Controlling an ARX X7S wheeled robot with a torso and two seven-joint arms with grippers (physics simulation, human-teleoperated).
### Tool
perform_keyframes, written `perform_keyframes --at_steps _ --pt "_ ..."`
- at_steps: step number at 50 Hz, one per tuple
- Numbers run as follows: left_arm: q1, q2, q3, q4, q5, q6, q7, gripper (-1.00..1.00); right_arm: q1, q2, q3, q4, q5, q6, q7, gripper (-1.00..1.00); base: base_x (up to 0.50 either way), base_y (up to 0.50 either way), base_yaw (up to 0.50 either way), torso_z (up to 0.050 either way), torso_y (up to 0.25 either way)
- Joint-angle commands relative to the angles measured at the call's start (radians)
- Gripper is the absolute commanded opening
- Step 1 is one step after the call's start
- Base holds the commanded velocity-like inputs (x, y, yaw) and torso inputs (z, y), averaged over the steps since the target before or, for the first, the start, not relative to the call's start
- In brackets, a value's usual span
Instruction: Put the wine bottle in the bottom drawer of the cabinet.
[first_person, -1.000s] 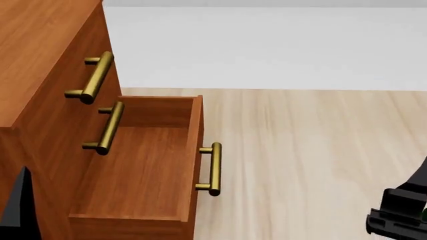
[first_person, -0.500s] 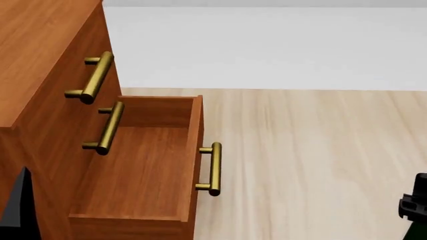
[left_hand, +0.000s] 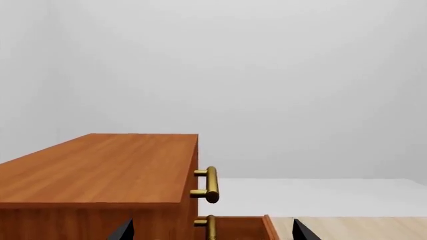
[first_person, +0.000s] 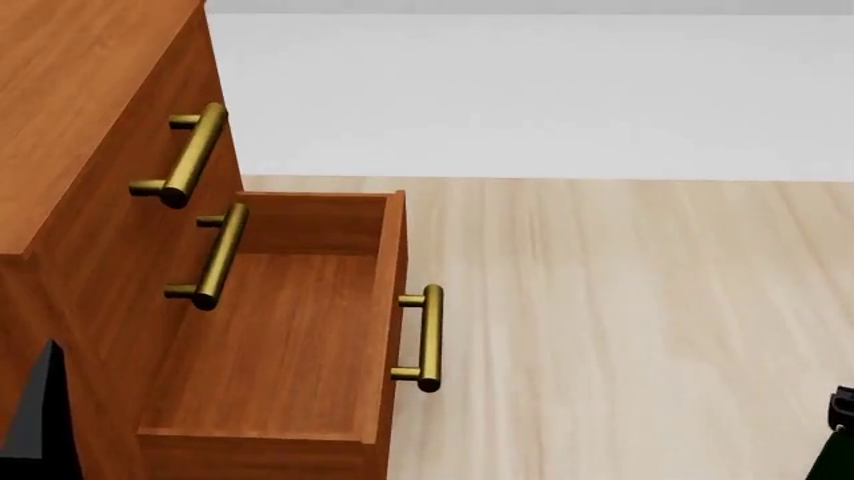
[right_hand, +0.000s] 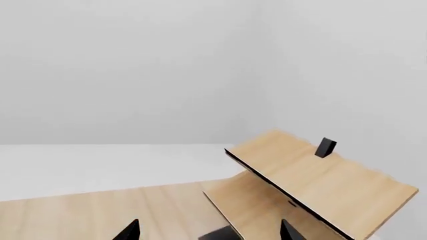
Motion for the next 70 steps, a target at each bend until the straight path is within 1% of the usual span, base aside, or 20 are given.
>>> perform_keyframes --at_steps 1,9,23,34,47,58,70 --pt "0.016 -0.009 -0.014 -0.004 0.0 0.004 0.007 1.0 -0.023 -0.025 -0.009 0.084 -0.018 -0.024 -0.038 1.0 0.0 0.0 0.0 0.0 0.0" --pt "0.021 0.0 -0.024 -0.001 -0.004 -0.011 0.007 1.0 0.008 -0.043 -0.045 0.139 -0.047 -0.029 -0.065 1.0 0.0 0.0 0.0 0.0 0.0" --pt "0.028 0.001 -0.021 0.006 0.022 -0.011 0.007 1.0 -0.001 -0.085 -0.066 0.221 -0.08 -0.066 -0.094 1.0 0.0 0.0 0.0 0.0 0.0" --pt "0.032 0.007 -0.022 0.003 0.016 -0.015 0.003 1.0 0.023 -0.092 -0.093 0.21 -0.089 -0.064 -0.113 1.0 0.0 0.0 0.0 0.0 0.0" --pt "0.026 0.015 -0.046 -0.001 -0.003 -0.024 0.001 1.0 0.082 -0.092 -0.14 0.223 -0.105 -0.039 -0.142 1.0 0.0 0.0 0.0 0.0 0.0" --pt "0.049 0.018 -0.054 -0.008 -0.001 -0.027 0.013 1.0 0.145 -0.132 -0.192 0.296 -0.133 -0.046 -0.187 1.0 0.0 0.0 0.0 0.0 0.0" --pt "0.063 0.017 -0.065 -0.012 -0.003 -0.03 0.02 1.0 0.196 -0.16 -0.228 0.326 -0.139 -0.023 -0.2 1.0 0.0 0.0 0.0 0.0 0.0"
